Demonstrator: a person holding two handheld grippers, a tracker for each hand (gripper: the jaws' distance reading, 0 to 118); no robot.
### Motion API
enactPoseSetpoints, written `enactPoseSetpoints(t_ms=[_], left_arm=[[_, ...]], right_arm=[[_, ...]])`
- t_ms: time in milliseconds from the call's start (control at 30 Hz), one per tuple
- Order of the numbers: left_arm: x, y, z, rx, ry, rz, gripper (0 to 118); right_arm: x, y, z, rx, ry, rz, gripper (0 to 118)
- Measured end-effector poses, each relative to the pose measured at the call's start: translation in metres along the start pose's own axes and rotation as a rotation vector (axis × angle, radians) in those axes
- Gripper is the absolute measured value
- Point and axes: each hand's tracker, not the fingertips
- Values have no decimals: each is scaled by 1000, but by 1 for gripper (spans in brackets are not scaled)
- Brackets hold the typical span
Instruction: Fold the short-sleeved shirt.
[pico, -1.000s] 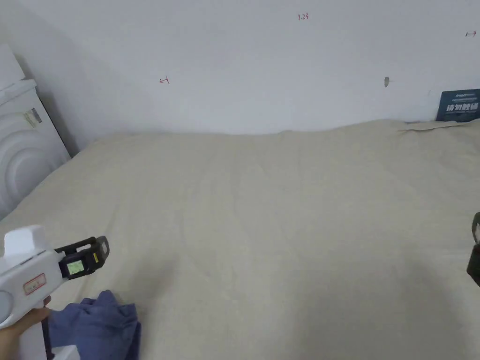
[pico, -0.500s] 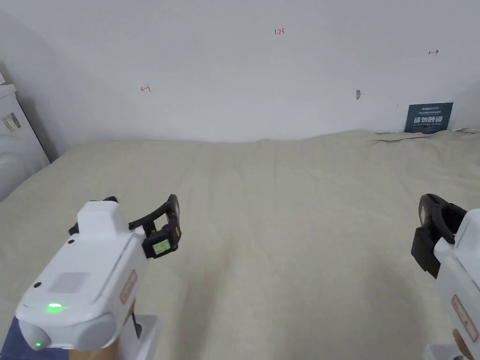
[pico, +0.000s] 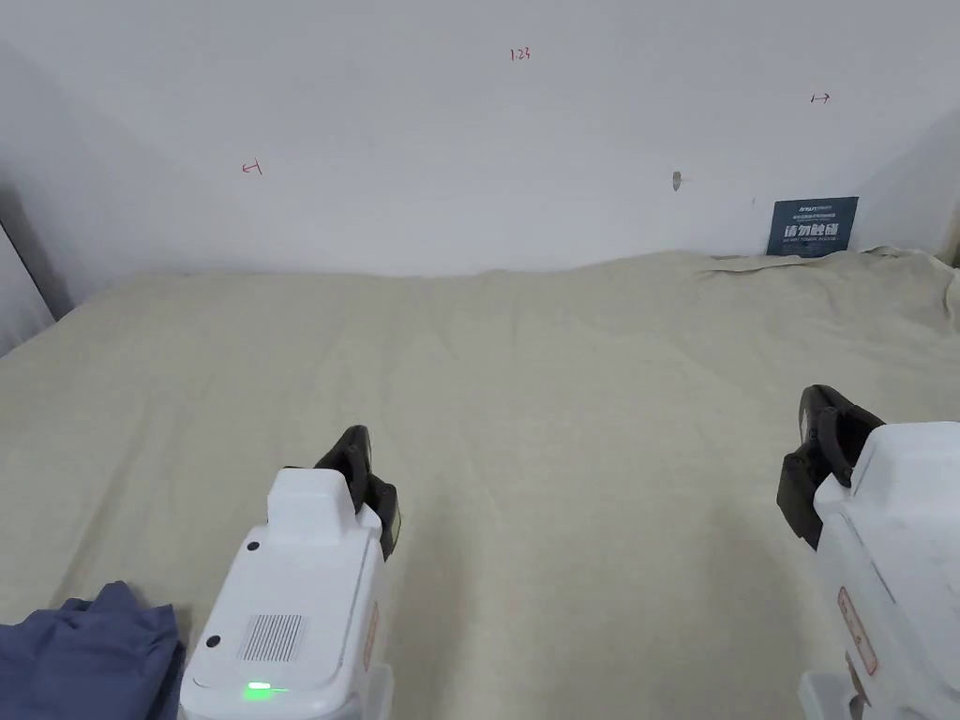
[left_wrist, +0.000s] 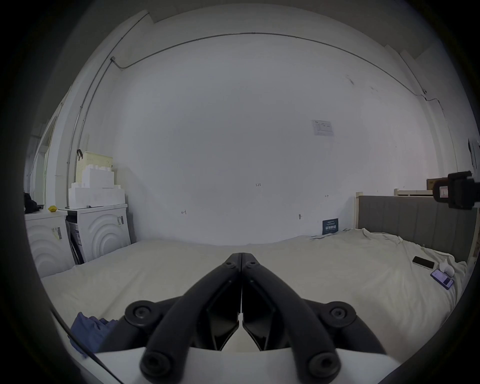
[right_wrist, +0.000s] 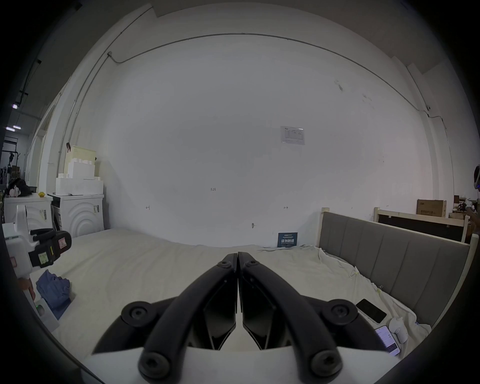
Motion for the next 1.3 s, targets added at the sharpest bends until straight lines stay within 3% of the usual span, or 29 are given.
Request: enactPoseSetpoints(t_ms=[1300], left_arm=[[6,9,1,23,-16,0,0]], right_arm=[[9,-6,9,-10,-39,-23,0]])
